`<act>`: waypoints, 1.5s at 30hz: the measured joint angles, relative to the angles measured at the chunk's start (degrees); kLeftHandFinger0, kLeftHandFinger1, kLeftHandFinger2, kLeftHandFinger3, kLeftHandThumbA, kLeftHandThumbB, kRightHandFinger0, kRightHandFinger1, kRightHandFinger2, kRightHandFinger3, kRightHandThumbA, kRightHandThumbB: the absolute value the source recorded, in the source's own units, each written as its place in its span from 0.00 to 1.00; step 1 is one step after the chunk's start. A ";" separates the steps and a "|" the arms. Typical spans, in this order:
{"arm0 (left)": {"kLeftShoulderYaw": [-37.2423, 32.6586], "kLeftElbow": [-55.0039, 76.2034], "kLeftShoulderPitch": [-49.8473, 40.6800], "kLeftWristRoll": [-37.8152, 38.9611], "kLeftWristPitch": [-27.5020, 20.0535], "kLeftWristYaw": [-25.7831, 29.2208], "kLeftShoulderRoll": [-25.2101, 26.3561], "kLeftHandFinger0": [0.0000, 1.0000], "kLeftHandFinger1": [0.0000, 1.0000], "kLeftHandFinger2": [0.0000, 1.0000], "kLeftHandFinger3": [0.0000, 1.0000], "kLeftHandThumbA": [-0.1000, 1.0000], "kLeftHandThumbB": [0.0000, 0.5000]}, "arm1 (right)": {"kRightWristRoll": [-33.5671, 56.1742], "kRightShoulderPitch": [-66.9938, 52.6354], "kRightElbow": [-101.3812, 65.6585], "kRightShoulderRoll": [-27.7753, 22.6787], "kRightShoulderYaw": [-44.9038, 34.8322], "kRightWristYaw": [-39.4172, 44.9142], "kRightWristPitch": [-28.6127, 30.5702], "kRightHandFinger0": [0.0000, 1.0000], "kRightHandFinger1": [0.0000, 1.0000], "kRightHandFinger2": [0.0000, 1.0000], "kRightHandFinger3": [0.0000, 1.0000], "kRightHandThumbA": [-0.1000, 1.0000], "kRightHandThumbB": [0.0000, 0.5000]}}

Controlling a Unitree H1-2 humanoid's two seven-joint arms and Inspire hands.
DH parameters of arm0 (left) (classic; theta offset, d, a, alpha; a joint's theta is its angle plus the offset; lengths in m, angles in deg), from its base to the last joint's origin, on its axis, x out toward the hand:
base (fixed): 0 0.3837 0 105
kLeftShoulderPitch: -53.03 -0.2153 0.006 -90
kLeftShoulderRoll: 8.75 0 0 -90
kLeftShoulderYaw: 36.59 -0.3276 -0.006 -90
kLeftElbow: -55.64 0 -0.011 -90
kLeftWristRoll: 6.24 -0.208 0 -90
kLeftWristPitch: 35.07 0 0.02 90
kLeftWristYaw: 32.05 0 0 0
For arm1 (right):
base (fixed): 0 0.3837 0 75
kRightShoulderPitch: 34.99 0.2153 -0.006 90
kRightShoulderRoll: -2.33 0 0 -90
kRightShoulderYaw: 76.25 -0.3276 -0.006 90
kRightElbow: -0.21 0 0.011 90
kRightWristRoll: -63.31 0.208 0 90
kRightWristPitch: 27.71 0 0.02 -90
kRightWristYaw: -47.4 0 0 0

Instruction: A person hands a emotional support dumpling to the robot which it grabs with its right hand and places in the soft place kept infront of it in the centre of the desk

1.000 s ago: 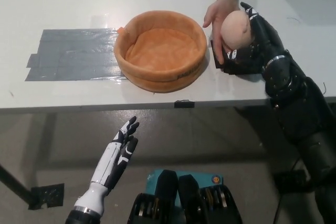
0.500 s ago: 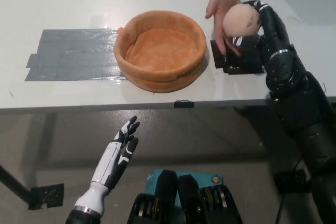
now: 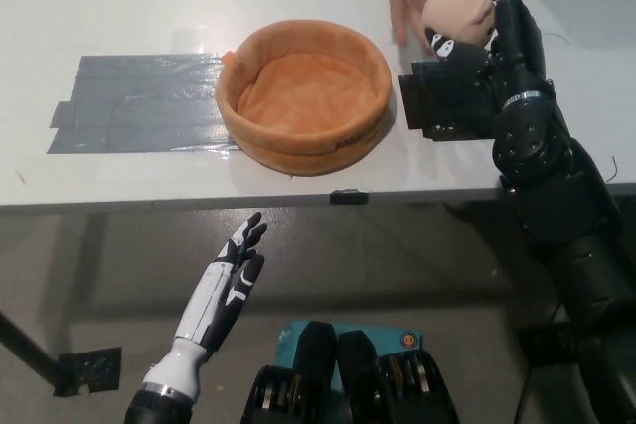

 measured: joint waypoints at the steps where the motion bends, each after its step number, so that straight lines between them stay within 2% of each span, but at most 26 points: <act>1: 0.00 0.00 0.00 0.01 0.00 -0.01 0.00 1.00 1.00 1.00 1.00 1.00 0.43 | 0.01 0.00 -0.03 0.00 0.00 -0.16 0.19 0.00 0.34 0.75 0.88 0.00 0.24; 5: 0.00 0.00 0.12 0.04 0.00 -0.15 0.03 1.00 1.00 1.00 1.00 1.00 0.41 | -0.03 -0.04 -2.00 0.08 0.03 -0.87 1.04 0.00 0.37 0.77 0.88 0.00 0.26; 7: 0.00 0.00 0.22 0.03 0.00 -0.16 0.03 1.00 1.00 1.00 1.00 1.00 0.45 | -0.15 -0.03 -4.54 0.23 0.12 -1.25 1.07 0.00 0.33 0.77 0.77 0.00 0.29; 9: 0.00 0.00 0.33 0.02 0.01 -0.16 0.04 1.00 1.00 1.00 1.00 1.00 0.45 | -0.37 0.02 -7.91 0.61 0.57 -1.70 1.08 0.00 0.39 0.84 0.79 0.00 0.28; 11: 0.00 0.00 0.34 0.02 0.02 -0.17 0.07 1.00 1.00 1.00 1.00 1.00 0.46 | -0.45 0.05 -11.22 1.24 0.94 -1.74 1.07 0.00 0.41 0.84 0.80 0.00 0.31; 13: 0.00 0.00 0.36 0.02 0.07 -0.18 0.05 1.00 1.00 1.00 1.00 1.00 0.46 | -0.54 0.49 -13.80 2.09 1.91 -1.72 1.27 0.00 0.36 0.76 0.72 0.00 0.34; 16: 0.00 0.00 0.35 0.02 0.11 -0.18 0.06 1.00 1.00 1.00 1.00 1.00 0.48 | -0.94 1.60 -15.28 3.52 3.75 -1.69 1.49 0.00 0.33 0.73 0.67 0.00 0.34; 17: 0.00 0.00 0.35 0.02 0.14 -0.19 0.06 1.00 1.00 1.00 1.00 1.00 0.49 | -0.98 1.91 -15.28 3.94 4.16 -1.65 1.53 0.00 0.25 0.64 0.60 0.00 0.36; 20: 0.00 0.00 0.34 0.02 0.21 -0.20 0.05 1.00 1.00 1.00 1.00 1.00 0.52 | -1.42 2.40 -15.02 5.62 5.91 -1.60 1.84 0.00 0.10 0.49 0.43 0.00 0.38; 22: -0.01 0.02 0.35 0.02 0.27 -0.24 0.05 1.00 1.00 1.00 1.00 1.00 0.50 | -1.93 2.46 -14.17 6.88 7.41 -1.61 1.92 0.00 0.08 0.51 0.45 0.00 0.37; 23: -0.01 0.03 0.34 0.02 0.30 -0.26 0.05 1.00 1.00 1.00 1.00 1.00 0.49 | -2.24 2.47 -13.68 7.39 8.00 -1.63 1.95 0.00 0.11 0.62 0.53 0.00 0.31; 24: -0.02 0.06 0.34 0.02 0.34 -0.29 0.06 1.00 1.00 1.00 1.00 1.00 0.50 | -2.60 2.63 -12.62 7.91 8.72 -1.68 2.08 0.00 0.13 0.66 0.57 0.00 0.31; 25: -0.02 0.14 0.35 0.02 0.40 -0.31 0.06 1.00 1.00 1.00 1.00 1.00 0.52 | -2.84 2.93 -10.97 8.53 9.39 -1.73 2.21 0.00 0.18 0.65 0.55 0.00 0.43; 26: -0.03 0.20 0.35 0.01 0.44 -0.34 0.05 1.00 1.00 1.00 1.00 1.00 0.52 | -2.97 3.10 -9.80 8.95 9.82 -1.75 2.26 0.00 0.15 0.66 0.57 0.00 0.33; 28: -0.05 0.57 0.34 0.00 0.62 -0.44 0.04 1.00 1.00 1.00 1.00 1.00 0.54 | -3.27 3.58 -6.28 9.95 10.74 -2.02 2.76 0.00 0.19 0.70 0.64 0.00 0.33; 30: -0.09 0.94 0.35 -0.01 0.83 -0.52 0.03 1.00 1.00 1.00 1.00 1.00 0.54 | -3.57 4.18 -2.54 10.79 11.49 -2.54 3.35 0.00 0.22 0.70 0.64 0.00 0.34; 31: -0.13 1.05 0.35 -0.02 0.98 -0.61 0.04 1.00 1.00 1.00 1.00 1.00 0.52 | -3.68 4.40 -0.74 11.02 11.84 -2.64 3.59 0.10 0.32 0.67 0.71 0.07 0.40; 32: -0.18 1.20 0.35 -0.04 1.19 -0.78 0.05 1.00 1.00 1.00 1.00 1.00 0.53 | -3.67 4.57 0.81 11.29 11.94 -2.52 3.51 0.54 0.73 0.97 1.00 0.29 0.49; 33: -0.22 1.32 0.35 -0.08 1.37 -0.84 0.06 1.00 1.00 1.00 1.00 1.00 0.53 | -3.57 4.63 1.60 11.44 11.94 -2.27 3.32 0.91 1.00 1.00 1.00 0.61 0.70; 34: -0.26 1.41 0.36 -0.19 1.62 -0.91 0.06 1.00 1.00 1.00 1.00 1.00 0.51 | -3.39 4.65 2.12 11.47 12.02 -1.45 2.99 1.00 1.00 1.00 1.00 0.80 0.93; 35: -0.29 1.43 0.36 -0.26 1.81 -0.94 0.06 1.00 1.00 1.00 1.00 1.00 0.51 | -3.37 4.67 2.41 11.32 12.53 -0.27 2.54 1.00 1.00 1.00 1.00 0.89 1.00; 38: -0.34 1.43 0.36 -0.59 2.19 -0.96 0.06 1.00 1.00 1.00 1.00 1.00 0.53 | -3.11 4.68 2.49 10.85 13.34 3.61 0.85 1.00 1.00 1.00 1.00 1.00 1.00; 45: -0.38 1.43 0.55 -1.04 2.47 -1.31 0.06 1.00 1.00 1.00 1.00 1.00 0.49 | -0.79 4.67 -0.38 9.32 12.98 11.70 -2.60 1.00 1.00 1.00 1.00 1.00 1.00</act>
